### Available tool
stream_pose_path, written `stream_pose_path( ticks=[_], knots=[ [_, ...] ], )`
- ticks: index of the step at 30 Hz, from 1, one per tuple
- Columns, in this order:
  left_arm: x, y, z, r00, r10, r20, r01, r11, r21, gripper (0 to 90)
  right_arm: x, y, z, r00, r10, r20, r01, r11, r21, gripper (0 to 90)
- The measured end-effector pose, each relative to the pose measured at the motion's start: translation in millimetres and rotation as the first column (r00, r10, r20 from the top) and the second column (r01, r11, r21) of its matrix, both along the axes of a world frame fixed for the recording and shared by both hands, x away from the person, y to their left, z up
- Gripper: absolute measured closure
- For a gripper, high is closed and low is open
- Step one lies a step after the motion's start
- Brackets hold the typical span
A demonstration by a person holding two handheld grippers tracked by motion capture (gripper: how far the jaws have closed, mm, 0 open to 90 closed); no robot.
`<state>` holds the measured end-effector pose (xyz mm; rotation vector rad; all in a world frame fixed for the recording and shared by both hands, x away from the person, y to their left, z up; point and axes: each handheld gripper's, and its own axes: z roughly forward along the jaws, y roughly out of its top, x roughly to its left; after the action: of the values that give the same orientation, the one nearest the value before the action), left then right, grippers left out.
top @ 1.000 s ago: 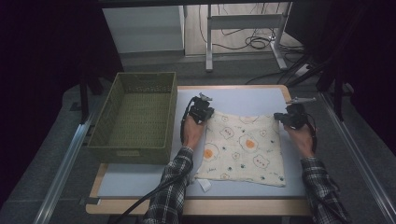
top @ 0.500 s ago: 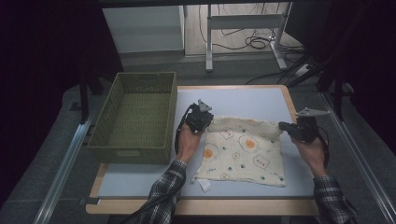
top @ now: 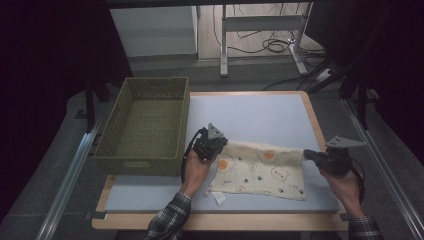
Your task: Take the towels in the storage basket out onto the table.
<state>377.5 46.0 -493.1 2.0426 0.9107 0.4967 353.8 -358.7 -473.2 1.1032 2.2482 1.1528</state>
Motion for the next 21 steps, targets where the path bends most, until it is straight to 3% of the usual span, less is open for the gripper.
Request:
stream_pose_path(
  ticks=[2,4,9,15,21],
  knots=[
    [-8.0,2.3,-3.0,0.9998,-0.018,-0.005,0.018,0.9996,-0.023,85.3,-7.8,-1.1,-1.8,1.0,0.007,-0.005,-0.007,1.0,0.004,87.3],
    [-16.1,2.5,-6.7,0.9993,-0.036,-0.009,0.035,0.9993,-0.011,85.4,-15.2,-1.8,-4.2,0.9999,0.012,-0.009,-0.012,1.0,0.001,87.2],
    [-30.9,7.0,-13.4,0.9964,-0.084,-0.005,0.084,0.9956,-0.043,85.4,-32.3,-2.7,-9.6,0.9994,0.03,-0.019,-0.03,1.0,0.009,87.3],
    [-49.1,14.3,-19.3,0.9937,-0.112,-0.001,0.112,0.9913,-0.069,85.4,-51.7,-1.9,-19.9,0.9978,0.056,-0.036,-0.056,0.998,0.013,87.2],
    [-65.4,19.3,-22.2,0.9917,-0.129,0.005,0.129,0.9901,-0.056,85.2,-66.2,0.1,-27.0,0.9955,0.082,-0.048,-0.082,0.997,0.013,87.1]
  ],
)
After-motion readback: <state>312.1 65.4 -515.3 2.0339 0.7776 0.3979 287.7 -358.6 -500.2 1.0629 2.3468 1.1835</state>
